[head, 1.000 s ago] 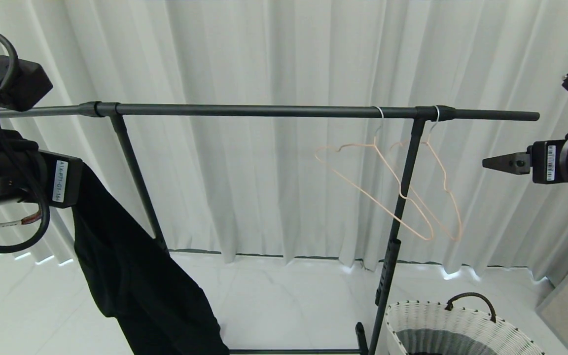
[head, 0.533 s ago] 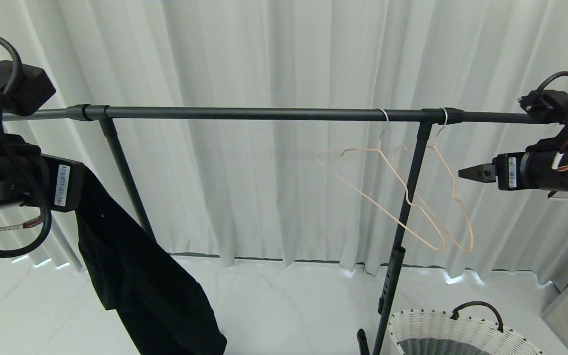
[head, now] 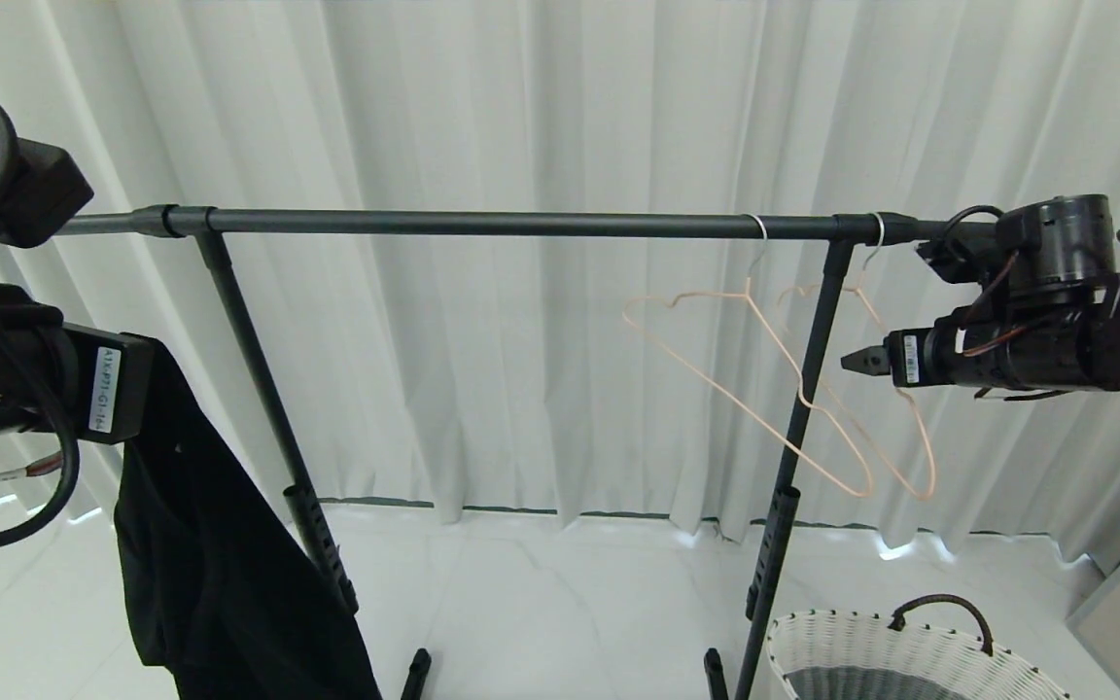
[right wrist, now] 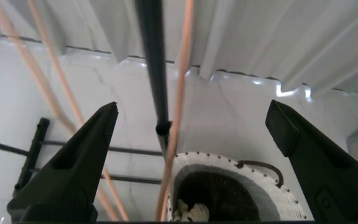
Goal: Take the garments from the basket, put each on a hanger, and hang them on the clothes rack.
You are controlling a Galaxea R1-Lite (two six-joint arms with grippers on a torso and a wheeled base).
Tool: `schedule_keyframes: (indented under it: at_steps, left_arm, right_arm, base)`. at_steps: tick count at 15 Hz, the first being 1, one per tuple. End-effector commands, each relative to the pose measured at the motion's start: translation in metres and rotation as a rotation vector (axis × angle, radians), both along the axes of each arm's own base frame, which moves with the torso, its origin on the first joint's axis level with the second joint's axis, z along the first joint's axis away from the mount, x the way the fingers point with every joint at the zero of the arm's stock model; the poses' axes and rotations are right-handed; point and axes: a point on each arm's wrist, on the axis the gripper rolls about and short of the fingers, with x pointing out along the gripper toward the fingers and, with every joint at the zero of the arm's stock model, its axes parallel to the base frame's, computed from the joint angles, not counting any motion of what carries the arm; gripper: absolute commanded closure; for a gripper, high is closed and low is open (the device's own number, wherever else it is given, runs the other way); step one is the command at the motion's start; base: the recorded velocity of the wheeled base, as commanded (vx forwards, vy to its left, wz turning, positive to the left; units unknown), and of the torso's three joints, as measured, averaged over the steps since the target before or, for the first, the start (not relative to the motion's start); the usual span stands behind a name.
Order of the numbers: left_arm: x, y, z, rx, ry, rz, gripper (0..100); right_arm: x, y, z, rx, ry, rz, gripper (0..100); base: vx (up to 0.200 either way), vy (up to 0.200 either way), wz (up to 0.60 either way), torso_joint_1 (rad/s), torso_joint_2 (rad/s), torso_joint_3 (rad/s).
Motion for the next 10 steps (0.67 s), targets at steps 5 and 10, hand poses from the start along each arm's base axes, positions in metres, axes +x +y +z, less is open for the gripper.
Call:
schedule_keyframes:
  at_steps: [5,10]
  left_arm:
    - [-0.0012,-0.0007,-0.0016,0.001,0.004,-0.005,100]
    - [0.0014,-0.0013,-0.0032,0.001,0.013,-0.005,100]
  right_arm:
    - [0.026,0.0038,-0.0146,0.0,0.033,-0.003,0]
    - [0.0277,0.0042,-0.0203,-0.004,0.05,-0.003,100]
  base:
    - [0.0,0.0,0.0,0.0,0.0,0.0]
    - [0.0,0.0,0.0,0.0,0.0,0.0]
